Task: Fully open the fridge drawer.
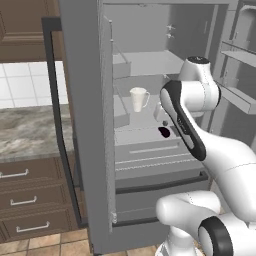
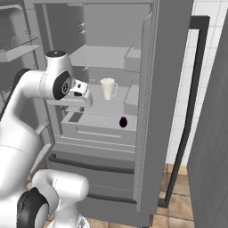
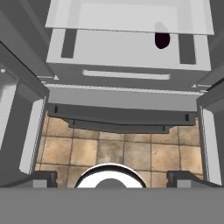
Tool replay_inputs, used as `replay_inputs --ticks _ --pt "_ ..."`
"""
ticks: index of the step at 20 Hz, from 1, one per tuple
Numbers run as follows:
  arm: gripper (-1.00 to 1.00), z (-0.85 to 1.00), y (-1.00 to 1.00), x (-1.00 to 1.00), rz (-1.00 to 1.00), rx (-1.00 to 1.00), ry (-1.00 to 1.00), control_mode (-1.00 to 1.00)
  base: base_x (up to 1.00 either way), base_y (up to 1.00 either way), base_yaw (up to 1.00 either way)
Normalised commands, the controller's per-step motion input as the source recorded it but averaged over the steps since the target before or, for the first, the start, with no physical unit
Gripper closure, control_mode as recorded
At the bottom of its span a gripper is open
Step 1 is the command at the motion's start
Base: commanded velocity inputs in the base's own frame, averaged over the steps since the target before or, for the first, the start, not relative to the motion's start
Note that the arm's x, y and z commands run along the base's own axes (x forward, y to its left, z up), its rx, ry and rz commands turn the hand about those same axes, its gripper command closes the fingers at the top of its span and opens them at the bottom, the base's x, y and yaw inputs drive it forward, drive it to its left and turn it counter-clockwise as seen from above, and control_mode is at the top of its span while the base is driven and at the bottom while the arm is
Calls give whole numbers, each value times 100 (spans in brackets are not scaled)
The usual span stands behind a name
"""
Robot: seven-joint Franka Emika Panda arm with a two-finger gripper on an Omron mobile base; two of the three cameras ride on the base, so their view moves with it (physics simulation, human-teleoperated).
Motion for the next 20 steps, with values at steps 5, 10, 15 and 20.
replay_inputs --ticks 5,10,15,20 --pt "-100 -7 0 1 0 0 0 -100 0 0 0" --pt "-100 -53 0 25 0 0 4 -100 0 0 0" --pt "-100 -28 0 44 0 0 0 -100 0 0 0" --pt "-100 -3 0 58 0 0 0 -100 0 0 0"
